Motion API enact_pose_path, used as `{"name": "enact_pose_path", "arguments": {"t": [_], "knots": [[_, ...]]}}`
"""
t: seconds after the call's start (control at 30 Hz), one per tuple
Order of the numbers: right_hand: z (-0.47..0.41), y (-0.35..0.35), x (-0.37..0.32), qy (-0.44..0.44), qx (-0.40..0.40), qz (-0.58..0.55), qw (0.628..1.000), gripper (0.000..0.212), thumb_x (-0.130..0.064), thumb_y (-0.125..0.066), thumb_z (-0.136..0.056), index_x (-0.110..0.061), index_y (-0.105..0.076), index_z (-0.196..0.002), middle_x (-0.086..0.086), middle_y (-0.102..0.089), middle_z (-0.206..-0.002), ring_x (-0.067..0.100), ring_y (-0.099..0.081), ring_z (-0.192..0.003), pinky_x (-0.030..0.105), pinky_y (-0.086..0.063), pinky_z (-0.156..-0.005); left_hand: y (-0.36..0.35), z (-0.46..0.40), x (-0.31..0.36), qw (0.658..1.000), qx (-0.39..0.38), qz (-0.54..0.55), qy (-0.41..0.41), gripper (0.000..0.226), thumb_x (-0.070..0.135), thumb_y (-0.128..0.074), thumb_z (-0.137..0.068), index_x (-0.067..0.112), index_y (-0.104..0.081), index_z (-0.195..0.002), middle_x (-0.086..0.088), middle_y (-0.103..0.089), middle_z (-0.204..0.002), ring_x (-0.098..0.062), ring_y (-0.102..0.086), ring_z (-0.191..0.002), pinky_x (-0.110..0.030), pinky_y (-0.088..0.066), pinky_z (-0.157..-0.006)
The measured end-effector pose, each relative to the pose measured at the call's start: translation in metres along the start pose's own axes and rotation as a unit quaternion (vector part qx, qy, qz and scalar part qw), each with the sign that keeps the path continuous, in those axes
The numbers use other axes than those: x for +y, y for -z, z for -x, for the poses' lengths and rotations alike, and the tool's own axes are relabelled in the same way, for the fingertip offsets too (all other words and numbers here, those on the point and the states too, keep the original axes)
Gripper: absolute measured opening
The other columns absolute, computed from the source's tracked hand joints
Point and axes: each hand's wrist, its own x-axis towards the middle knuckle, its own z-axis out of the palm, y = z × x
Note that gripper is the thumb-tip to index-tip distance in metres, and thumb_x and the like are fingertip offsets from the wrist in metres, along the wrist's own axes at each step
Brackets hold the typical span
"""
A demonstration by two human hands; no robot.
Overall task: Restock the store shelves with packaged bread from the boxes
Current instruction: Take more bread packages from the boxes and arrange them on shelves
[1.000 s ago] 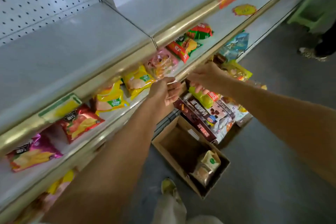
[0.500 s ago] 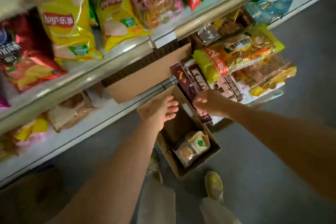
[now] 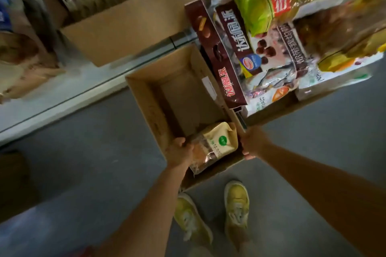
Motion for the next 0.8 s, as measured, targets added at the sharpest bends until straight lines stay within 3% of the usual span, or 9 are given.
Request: {"name": "enact_pose_path", "arguments": {"t": [0.1, 0.17, 0.3, 0.37, 0.47, 0.57, 0.67, 0.8], "knots": [[-0.028, -0.019, 0.011, -0.086, -0.006, -0.083, 0.993, 0.028, -0.006, -0.04, -0.101, 0.011, -0.048, -0.122, 0.027, -0.06, -0.084, 0.042, -0.068, -0.086, 0.044, -0.059, -0.072, -0.018, -0.029, -0.014, 0.989, 0.027, -0.116, -0.088, 0.041, 0.03, -0.053, -0.099, 0.015, -0.053, -0.138, -0.006, -0.056, -0.139, -0.026, -0.053, -0.126, -0.042, -0.043, -0.108], [-0.039, -0.03, 0.014, -0.112, 0.001, -0.12, 0.986, 0.025, -0.011, -0.036, -0.103, 0.005, -0.045, -0.121, 0.025, -0.057, -0.075, 0.042, -0.07, -0.08, 0.048, -0.06, -0.075, -0.031, -0.048, -0.013, 0.972, 0.015, -0.181, -0.148, 0.041, 0.039, -0.047, -0.102, 0.021, -0.052, -0.139, -0.004, -0.056, -0.137, -0.024, -0.053, -0.126, -0.043, -0.045, -0.105], [-0.063, -0.043, 0.022, -0.097, 0.02, -0.136, 0.986, 0.022, -0.026, -0.047, -0.101, -0.003, -0.048, -0.101, 0.019, -0.063, -0.076, 0.029, -0.068, -0.058, 0.042, -0.061, -0.062, -0.066, -0.079, 0.003, 0.951, -0.062, -0.211, -0.217, 0.05, 0.048, -0.043, -0.101, 0.025, -0.043, -0.145, -0.005, -0.055, -0.141, -0.024, -0.057, -0.123, -0.045, -0.048, -0.1], [-0.073, -0.048, 0.026, -0.089, 0.034, -0.078, 0.992, 0.027, -0.029, -0.053, -0.099, -0.002, -0.051, -0.099, 0.018, -0.065, -0.08, 0.024, -0.066, -0.05, 0.032, -0.056, -0.045, -0.081, -0.088, 0.011, 0.934, -0.081, -0.247, -0.246, 0.051, 0.048, -0.045, -0.101, 0.024, -0.044, -0.146, -0.004, -0.056, -0.141, -0.024, -0.057, -0.124, -0.043, -0.048, -0.099], [-0.084, -0.059, 0.032, -0.067, 0.03, -0.041, 0.996, 0.027, -0.031, -0.056, -0.098, -0.005, -0.051, -0.103, 0.015, -0.063, -0.09, 0.024, -0.066, -0.06, 0.022, -0.046, -0.034, -0.093, -0.095, 0.016, 0.892, -0.042, -0.351, -0.283, 0.045, 0.049, -0.051, -0.098, 0.024, -0.054, -0.136, -0.004, -0.066, -0.122, -0.022, -0.066, -0.106, -0.036, -0.054, -0.08], [-0.09, -0.067, 0.035, -0.041, 0.051, 0.048, 0.997, 0.021, -0.027, -0.056, -0.097, -0.009, -0.049, -0.088, 0.01, -0.063, -0.089, 0.022, -0.068, -0.068, 0.029, -0.057, -0.051, -0.092, -0.1, 0.017, 0.853, 0.014, -0.417, -0.312, 0.035, 0.048, -0.048, -0.1, 0.019, -0.064, -0.112, 0.0, -0.065, -0.091, -0.017, -0.065, -0.084, -0.027, -0.043, -0.06], [-0.088, -0.067, 0.035, 0.003, 0.102, 0.179, 0.979, 0.022, -0.028, -0.058, -0.095, -0.016, -0.049, -0.078, 0.005, -0.065, -0.087, 0.023, -0.066, -0.081, 0.038, -0.057, -0.075, -0.084, -0.1, 0.023, 0.818, 0.029, -0.463, -0.341, 0.032, 0.04, -0.045, -0.103, 0.016, -0.065, -0.104, -0.002, -0.066, -0.089, -0.018, -0.063, -0.081, -0.028, -0.041, -0.062], [-0.077, -0.067, 0.032, 0.053, 0.135, 0.23, 0.962, 0.013, -0.028, -0.051, -0.095, -0.021, -0.062, -0.093, -0.001, -0.062, -0.089, 0.02, -0.058, -0.083, 0.033, -0.044, -0.07, -0.068, -0.093, 0.027, 0.772, 0.052, -0.513, -0.372, 0.027, 0.032, -0.042, -0.106, 0.016, -0.064, -0.104, -0.004, -0.069, -0.097, -0.023, -0.069, -0.093, -0.031, -0.049, -0.068]]}}
